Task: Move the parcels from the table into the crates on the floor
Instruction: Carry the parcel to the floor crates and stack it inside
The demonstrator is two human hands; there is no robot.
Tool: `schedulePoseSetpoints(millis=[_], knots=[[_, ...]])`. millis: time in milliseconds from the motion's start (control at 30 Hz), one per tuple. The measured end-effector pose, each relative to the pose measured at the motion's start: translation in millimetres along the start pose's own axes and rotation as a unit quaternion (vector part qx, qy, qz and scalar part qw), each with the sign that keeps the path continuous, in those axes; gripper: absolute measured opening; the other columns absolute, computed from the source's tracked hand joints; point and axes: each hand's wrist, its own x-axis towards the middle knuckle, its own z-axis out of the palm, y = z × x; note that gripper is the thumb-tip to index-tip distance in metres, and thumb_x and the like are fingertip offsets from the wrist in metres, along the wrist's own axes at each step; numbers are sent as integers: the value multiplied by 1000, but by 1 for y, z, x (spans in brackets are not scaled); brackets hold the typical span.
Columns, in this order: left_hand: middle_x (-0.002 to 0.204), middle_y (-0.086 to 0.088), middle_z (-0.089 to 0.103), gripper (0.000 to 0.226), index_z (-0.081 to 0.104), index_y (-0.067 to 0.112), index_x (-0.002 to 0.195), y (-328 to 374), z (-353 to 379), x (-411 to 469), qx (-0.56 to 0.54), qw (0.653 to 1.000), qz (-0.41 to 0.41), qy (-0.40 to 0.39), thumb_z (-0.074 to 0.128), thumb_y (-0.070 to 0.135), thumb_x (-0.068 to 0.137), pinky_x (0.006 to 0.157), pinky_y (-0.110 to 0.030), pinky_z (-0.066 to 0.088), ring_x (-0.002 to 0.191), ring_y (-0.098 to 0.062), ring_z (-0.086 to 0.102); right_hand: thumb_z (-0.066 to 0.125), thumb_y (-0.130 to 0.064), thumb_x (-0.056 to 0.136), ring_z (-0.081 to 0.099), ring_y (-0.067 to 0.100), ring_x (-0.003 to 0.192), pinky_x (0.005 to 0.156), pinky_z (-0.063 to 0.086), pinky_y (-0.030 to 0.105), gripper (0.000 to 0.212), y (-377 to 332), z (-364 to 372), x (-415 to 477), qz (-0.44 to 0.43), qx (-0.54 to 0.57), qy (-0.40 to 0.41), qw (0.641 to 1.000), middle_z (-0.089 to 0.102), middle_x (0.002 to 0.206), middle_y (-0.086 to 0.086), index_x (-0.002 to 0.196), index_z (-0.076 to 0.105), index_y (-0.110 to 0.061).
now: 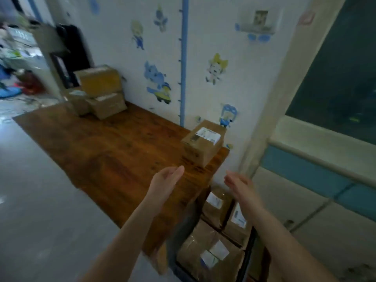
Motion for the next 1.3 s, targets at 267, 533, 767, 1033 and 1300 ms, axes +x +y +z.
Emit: schedulePoseSetpoints(millis=[267,533,767,1033,1300], knots=[[113,-2,65,33,61,18,116,-3,-172,19,-67,992,9,103,58,39,90,93,-35,50,104,-15,61,55,-35,93,55,15,97,88,42,29,13,-49,172,21,-33,-39,-110,993,61,108,2,92,59,-23],[104,3,61,41,59,14,122,-7,-347,79,-36,987,11,156,58,39,90,76,-22,48,92,-9,59,56,-40,92,55,17,107,88,41,28,39,-69,364,46,-55,-45,-138,988,60,114,1,121,58,-13],[105,2,61,41,60,16,120,-17,-432,156,-39,986,-36,160,58,43,90,80,-29,51,96,-15,59,56,-38,92,53,18,109,101,40,34,40,-71,456,100,-34,-61,-139,988,58,116,3,122,57,-12],[110,0,61,46,59,13,124,-8,-503,287,-21,983,-28,180,60,42,89,87,-29,48,101,-14,58,55,-34,94,54,20,104,96,42,34,12,-101,555,205,-4,-45,-128,991,59,107,5,96,57,-22],[101,3,62,43,60,11,122,20,-565,405,-8,987,-24,156,59,40,91,68,-20,48,90,-9,59,59,-35,92,53,18,106,97,40,34,16,-148,644,292,22,-43,-93,994,59,105,0,98,58,-20]])
